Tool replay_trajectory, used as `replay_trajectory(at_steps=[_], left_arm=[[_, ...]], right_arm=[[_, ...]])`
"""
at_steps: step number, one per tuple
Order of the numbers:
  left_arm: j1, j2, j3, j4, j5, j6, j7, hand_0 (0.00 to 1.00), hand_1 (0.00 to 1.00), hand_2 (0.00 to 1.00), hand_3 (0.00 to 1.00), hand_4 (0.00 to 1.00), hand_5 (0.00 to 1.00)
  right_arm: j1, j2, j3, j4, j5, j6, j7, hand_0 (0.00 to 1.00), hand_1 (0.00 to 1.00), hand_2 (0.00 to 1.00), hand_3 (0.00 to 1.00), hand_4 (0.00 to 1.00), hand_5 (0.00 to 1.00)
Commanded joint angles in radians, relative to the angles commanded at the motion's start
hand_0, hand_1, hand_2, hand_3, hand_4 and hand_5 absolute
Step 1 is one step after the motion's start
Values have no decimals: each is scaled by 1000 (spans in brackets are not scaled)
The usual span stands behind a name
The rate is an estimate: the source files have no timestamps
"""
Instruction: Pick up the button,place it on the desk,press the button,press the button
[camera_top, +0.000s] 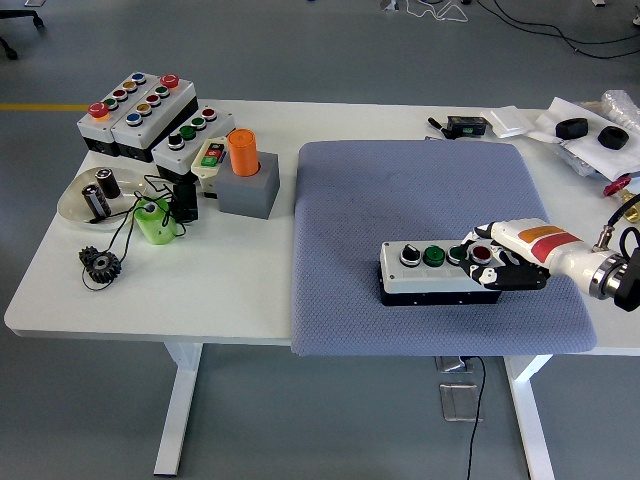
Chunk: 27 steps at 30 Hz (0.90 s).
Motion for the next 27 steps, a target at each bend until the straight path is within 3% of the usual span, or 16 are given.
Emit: replay_trajectory(at_steps=[3, 10, 11, 16, 17, 22, 23, 27], left_arm=[[0, 0, -3, 0, 4, 0, 1, 659, 714, 713, 505, 326, 998], [-1, 0, -13, 0, 12, 1, 2, 660, 714, 712, 505, 325, 998], [-1, 0, -14, 0, 13, 1, 2, 660, 714, 713, 506, 325, 998], [0, -2, -31, 0, 31, 2, 6, 660, 714, 713, 506, 325, 998], [1, -2, -33, 0, 35, 2, 6, 659, 714, 712, 506, 324, 998], [3, -4, -35, 0, 37, 2, 6, 659, 714, 712, 506, 324, 998], [3, -4, -35, 0, 38, 2, 6, 659, 715, 711, 508, 324, 998], [5, -4, -41, 0, 42, 2, 6, 659, 715, 711, 508, 324, 998]], right_arm=[[-7, -5, 37, 9, 14, -3, 1, 83, 2, 73, 689, 568, 759], [-70, -8, 217, -9, 232, -71, 6, 113, 2, 94, 700, 568, 758], [-83, -6, 242, -17, 276, -76, 6, 330, 203, 359, 850, 576, 752], [-125, 9, 331, -65, 477, -90, 20, 330, 203, 359, 850, 576, 752], [-140, 14, 351, -80, 522, -93, 32, 783, 687, 781, 907, 581, 746], [-197, 29, 432, -131, 737, -129, 65, 783, 687, 781, 907, 581, 746], [-205, 30, 446, -138, 776, -134, 68, 853, 787, 859, 867, 573, 735], [-243, 35, 501, -162, 945, -136, 69, 853, 787, 859, 867, 573, 735]])
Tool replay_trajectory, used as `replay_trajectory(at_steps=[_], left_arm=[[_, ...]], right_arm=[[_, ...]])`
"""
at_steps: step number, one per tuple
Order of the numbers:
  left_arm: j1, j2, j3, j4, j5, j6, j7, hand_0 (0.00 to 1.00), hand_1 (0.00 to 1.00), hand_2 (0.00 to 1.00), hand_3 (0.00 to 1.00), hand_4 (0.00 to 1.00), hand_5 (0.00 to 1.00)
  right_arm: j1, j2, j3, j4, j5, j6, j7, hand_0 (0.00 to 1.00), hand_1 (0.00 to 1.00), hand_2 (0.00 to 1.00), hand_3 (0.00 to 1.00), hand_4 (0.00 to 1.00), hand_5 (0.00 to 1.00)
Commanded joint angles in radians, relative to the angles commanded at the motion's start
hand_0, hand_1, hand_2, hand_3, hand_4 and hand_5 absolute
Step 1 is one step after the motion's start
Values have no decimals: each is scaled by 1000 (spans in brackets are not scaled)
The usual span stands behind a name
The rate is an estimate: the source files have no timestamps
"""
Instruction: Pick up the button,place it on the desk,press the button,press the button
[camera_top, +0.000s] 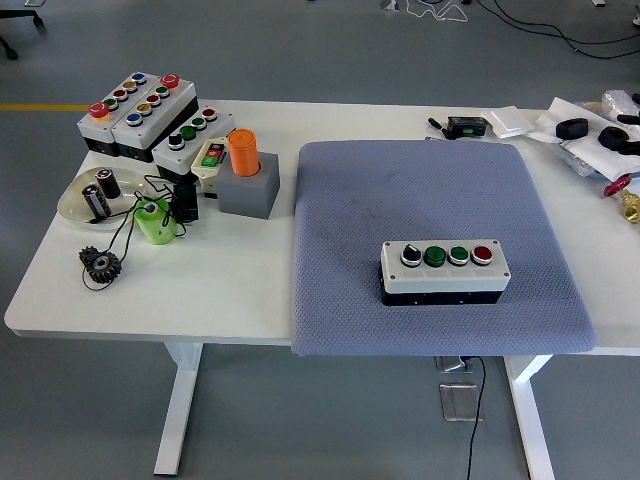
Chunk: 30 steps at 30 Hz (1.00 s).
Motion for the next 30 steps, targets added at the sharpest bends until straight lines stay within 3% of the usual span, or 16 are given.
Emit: replay_trajectory(at_steps=[11, 18, 30], left_arm=[[6, -5, -2, 0, 14, -1, 4, 657, 714, 712, 511, 324, 998], [10, -8, -6, 0, 24, -2, 6, 656, 714, 713, 515, 324, 998], [6, -4, 43, 0, -37, -8, -11, 657, 713, 712, 516, 321, 998]], right_arm=[[-93, 40, 112, -26, 447, -9, -5, 860, 804, 856, 843, 572, 743], [-116, 54, 131, -30, 463, -9, -7, 858, 800, 848, 836, 578, 725], [-103, 56, 136, -27, 463, 0, -13, 851, 797, 836, 823, 573, 713]])
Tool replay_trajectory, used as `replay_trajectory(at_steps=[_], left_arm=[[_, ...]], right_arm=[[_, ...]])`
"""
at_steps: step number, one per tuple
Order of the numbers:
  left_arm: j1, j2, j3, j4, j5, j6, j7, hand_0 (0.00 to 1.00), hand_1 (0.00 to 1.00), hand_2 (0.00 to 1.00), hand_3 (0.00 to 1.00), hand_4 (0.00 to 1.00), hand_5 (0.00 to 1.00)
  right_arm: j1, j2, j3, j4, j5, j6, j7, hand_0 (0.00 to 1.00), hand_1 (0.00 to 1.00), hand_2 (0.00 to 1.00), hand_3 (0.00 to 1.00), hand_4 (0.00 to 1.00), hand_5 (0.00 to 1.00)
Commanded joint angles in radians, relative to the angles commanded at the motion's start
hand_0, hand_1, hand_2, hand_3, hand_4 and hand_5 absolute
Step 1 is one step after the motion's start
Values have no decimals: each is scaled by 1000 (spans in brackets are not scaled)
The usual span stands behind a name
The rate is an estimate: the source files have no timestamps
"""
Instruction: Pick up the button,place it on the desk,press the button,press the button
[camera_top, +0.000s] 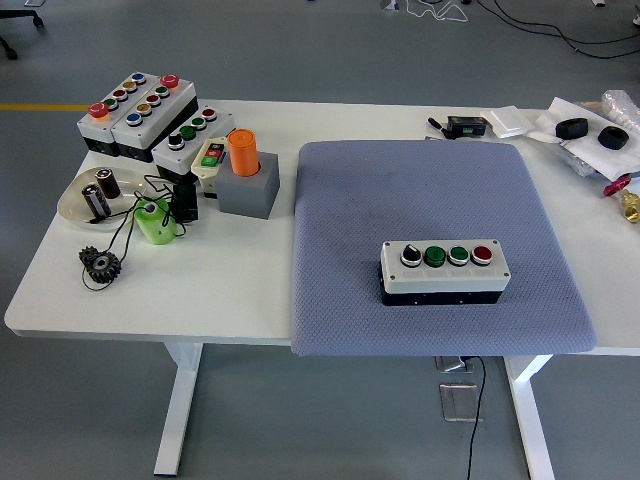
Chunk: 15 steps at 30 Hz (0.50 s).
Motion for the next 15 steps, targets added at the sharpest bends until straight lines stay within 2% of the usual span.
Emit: replay_trajectory(at_steps=[15], left_arm=[[3, 0, -17, 0, 30, 1, 7, 656, 712, 712, 518, 324, 998]], right_arm=[[0, 0, -8, -3, 4, 7, -13, 845, 786, 821, 807, 556, 697]])
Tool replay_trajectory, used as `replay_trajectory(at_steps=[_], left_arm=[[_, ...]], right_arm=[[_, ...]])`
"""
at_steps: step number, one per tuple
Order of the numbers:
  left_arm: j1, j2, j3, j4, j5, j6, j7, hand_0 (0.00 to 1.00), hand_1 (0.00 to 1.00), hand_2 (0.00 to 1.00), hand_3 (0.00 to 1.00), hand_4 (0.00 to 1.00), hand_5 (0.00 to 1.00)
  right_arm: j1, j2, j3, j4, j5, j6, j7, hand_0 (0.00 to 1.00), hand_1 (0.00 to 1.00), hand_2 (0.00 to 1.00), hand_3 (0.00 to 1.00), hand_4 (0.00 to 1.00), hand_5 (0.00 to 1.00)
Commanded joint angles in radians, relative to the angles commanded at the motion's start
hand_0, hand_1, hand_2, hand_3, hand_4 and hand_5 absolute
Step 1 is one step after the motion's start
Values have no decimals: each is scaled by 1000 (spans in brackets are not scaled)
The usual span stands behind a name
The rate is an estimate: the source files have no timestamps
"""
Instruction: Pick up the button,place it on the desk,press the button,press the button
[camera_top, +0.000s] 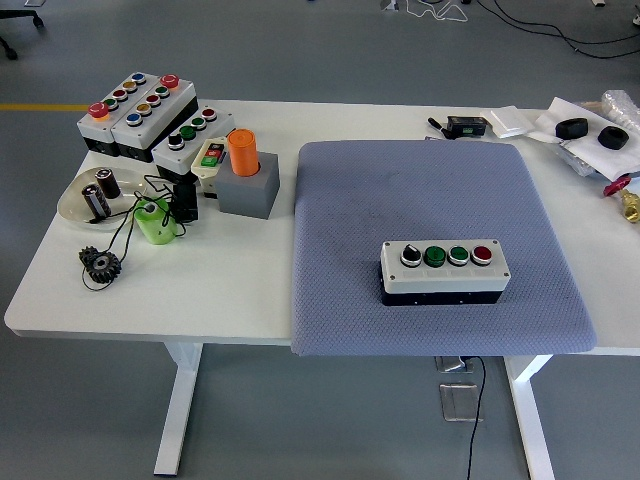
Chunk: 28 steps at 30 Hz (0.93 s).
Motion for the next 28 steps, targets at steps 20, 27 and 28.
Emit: replay_trajectory(at_steps=[20, 27, 28], left_arm=[[-3, 2, 5, 0, -11, 0, -2, 654, 711, 710, 518, 325, 998], [-9, 3, 12, 0, -21, 0, -4, 655, 711, 712, 518, 326, 998], [-9, 3, 12, 0, -21, 0, -4, 655, 711, 712, 518, 326, 998]], right_arm=[[8, 7, 4, 0, 20, -9, -1, 843, 784, 821, 795, 553, 697], [11, 9, 5, -1, 26, -12, 0, 842, 782, 820, 795, 552, 696], [12, 9, 5, -1, 27, -12, 0, 842, 782, 820, 795, 552, 696]])
